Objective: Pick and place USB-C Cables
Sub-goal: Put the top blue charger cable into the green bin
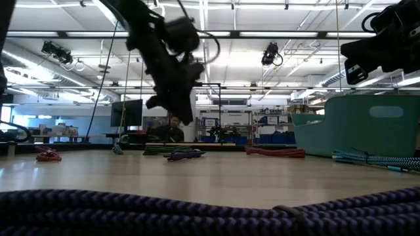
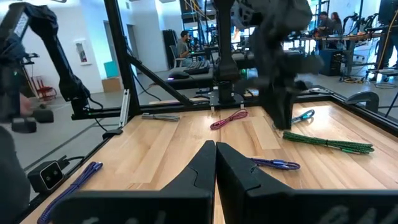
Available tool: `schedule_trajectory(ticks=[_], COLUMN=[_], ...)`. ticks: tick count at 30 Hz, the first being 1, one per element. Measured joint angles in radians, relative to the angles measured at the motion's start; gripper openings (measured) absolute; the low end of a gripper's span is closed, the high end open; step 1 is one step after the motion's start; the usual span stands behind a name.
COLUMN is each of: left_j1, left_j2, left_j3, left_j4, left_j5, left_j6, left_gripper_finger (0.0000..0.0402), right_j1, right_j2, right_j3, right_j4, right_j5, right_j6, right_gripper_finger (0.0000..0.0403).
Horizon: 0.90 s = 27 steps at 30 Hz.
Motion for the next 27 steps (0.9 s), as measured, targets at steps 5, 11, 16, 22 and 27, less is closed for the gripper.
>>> schedule_trajectory(ticks=[5, 11, 16, 22, 27], left_j1=[-0.014, -0.05, -0.078, -0.079, -0.019], left_j2=[0.139, 0.251, 0.298, 0.316, 0.33], left_j3=[0.105, 0.16, 0.193, 0.222, 0.334], left_j4=[-0.114, -0.095, -0.074, -0.067, -0.128], left_j5=[0.02, 0.057, 0.037, -0.023, 0.053], left_j6=[-0.117, -0.296, -0.374, -0.309, -0.147], left_gripper_finger=[0.0146, 0.0183, 0.0168, 0.0078, 0.0018], right_j1=[0.0, 0.0, 0.0, 0.0, 0.0], right_j2=[0.0, 0.0, 0.0, 0.0, 0.0], right_j3=[0.0, 0.0, 0.0, 0.0, 0.0], right_j4=[0.0, 0.0, 0.0, 0.0, 0.0], right_j5=[0.0, 0.0, 0.0, 0.0, 0.0], right_j6=[0.0, 0.0, 0.0, 0.0, 0.0], right_gripper_finger=[0.0016, 0.0016, 0.0016, 0.0016, 0.0016])
